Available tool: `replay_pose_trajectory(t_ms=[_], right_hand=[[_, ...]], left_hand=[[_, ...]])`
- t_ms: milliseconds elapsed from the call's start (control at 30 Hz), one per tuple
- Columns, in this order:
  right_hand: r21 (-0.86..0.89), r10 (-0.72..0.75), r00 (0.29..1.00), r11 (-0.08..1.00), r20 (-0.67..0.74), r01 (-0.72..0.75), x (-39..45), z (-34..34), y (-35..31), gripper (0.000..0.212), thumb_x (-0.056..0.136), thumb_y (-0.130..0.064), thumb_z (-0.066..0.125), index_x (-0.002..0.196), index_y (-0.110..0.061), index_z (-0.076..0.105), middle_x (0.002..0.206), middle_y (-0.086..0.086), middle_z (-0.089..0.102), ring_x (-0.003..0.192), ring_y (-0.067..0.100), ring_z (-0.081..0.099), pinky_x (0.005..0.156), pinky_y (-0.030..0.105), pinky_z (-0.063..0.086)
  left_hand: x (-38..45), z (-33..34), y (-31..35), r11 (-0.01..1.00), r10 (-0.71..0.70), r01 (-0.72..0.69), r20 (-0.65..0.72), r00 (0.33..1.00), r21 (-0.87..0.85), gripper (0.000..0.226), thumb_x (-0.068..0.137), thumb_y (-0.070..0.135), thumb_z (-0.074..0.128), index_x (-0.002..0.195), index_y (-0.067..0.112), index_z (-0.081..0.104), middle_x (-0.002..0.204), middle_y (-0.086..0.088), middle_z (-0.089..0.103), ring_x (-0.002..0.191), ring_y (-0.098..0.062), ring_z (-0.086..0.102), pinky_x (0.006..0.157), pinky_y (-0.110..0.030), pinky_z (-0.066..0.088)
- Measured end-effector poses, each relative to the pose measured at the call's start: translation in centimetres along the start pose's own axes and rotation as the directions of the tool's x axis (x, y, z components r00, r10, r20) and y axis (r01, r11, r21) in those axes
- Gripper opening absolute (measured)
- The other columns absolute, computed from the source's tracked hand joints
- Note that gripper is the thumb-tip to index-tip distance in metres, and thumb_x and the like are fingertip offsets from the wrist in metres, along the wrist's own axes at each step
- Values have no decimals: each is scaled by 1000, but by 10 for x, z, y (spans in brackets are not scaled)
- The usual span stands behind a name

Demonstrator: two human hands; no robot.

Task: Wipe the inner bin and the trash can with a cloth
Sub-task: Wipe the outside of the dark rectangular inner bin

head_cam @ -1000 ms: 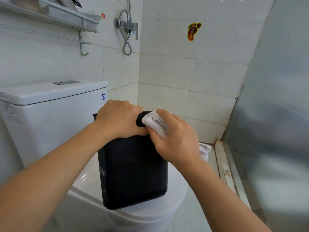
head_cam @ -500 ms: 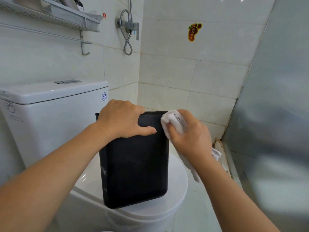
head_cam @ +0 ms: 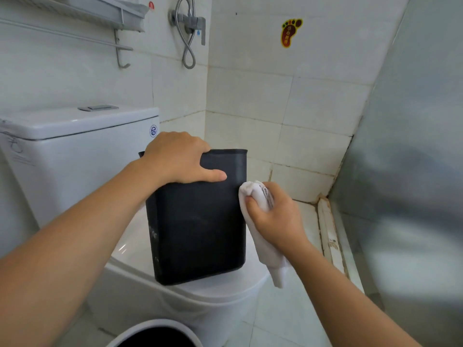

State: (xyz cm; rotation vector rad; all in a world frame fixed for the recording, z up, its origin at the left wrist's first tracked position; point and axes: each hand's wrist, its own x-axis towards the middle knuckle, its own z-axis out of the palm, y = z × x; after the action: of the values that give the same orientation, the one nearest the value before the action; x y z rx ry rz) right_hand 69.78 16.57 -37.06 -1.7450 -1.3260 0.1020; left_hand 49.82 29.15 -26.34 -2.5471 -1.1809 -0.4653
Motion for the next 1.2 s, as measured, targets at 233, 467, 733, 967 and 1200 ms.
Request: replay_pose_trajectory(t_ms=[233,467,733,967,1200], right_hand=[[37,3,996,999,85,-6,-8,-10,9,23,91,-56,66,110,-44,60,92,-20,71,86,1,66,73,27,54],[60,15,1000,998,12,-16,-3,-28,9,32,94,-54,66,120,-41,54,96,-18,65,86,4,63,68,25,50],[131,-171,978,974,-121,186,-3,-34,-20,29,96,-46,66,124,-42,58,100,-26,67,93,-4,63,70,10,47],[-21,-374,906,926,-199,378,8,-26,-59,43,97,-53,58,138,-41,55,105,-13,70,97,14,67,79,43,57],[-86,-447,868,894,-218,439,17,-22,-73,42,97,-57,61,135,-39,59,96,-8,69,88,15,66,72,44,56]], left_hand=[[19,1,36,998,32,-36,-64,997,-57,72,82,91,38,77,22,56,75,5,60,76,-22,57,68,-37,38],[29,9,47,986,44,-67,-151,988,-152,42,104,53,42,81,21,55,74,5,55,74,-25,56,66,-36,34],[19,5,-1,789,68,-157,-171,983,-593,36,95,34,55,60,38,52,59,19,55,62,-8,50,64,-31,36],[11,1,-12,691,106,-217,-200,974,-690,38,101,13,60,67,30,57,61,13,53,60,-5,48,62,-22,39],[5,-3,-18,641,80,-184,-173,982,-746,36,105,11,54,70,17,52,63,0,44,60,-6,38,58,-19,33]])
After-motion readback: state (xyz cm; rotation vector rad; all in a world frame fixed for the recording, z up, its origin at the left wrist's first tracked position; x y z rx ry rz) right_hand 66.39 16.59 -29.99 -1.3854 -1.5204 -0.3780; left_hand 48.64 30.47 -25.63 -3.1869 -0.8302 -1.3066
